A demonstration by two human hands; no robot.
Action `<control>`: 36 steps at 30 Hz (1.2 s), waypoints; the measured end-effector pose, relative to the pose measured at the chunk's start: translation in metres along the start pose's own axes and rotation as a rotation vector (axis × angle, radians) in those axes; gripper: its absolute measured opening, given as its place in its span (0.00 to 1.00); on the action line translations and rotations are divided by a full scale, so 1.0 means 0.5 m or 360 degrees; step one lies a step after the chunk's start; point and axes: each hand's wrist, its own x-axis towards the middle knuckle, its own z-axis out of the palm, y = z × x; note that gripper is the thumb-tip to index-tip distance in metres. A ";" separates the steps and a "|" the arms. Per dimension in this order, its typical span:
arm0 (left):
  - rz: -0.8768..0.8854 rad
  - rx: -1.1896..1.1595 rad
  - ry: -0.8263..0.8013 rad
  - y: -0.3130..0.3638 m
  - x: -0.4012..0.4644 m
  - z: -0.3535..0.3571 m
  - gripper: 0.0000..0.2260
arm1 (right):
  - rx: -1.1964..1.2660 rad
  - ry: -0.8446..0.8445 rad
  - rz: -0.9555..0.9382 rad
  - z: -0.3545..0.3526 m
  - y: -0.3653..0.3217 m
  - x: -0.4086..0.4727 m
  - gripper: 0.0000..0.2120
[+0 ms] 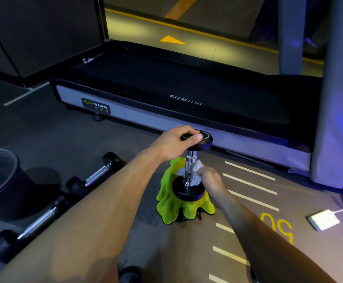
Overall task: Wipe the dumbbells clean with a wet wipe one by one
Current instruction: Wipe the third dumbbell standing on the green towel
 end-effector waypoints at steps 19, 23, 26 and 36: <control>-0.0018 0.0076 0.0173 0.013 0.021 0.046 0.21 | 0.0550 0.0559 -0.0216 0.154 0.047 -0.036 0.20; -0.0012 0.0056 0.0174 0.011 0.017 0.043 0.14 | 0.0768 0.0607 -0.0059 0.158 0.034 -0.038 0.23; -0.0005 0.0016 0.0135 0.008 0.012 0.034 0.13 | 0.0730 0.0541 0.0168 0.114 0.015 0.001 0.24; -0.0017 0.0080 0.0171 0.022 0.002 0.042 0.15 | 0.0860 0.0215 0.0268 0.074 -0.027 0.032 0.26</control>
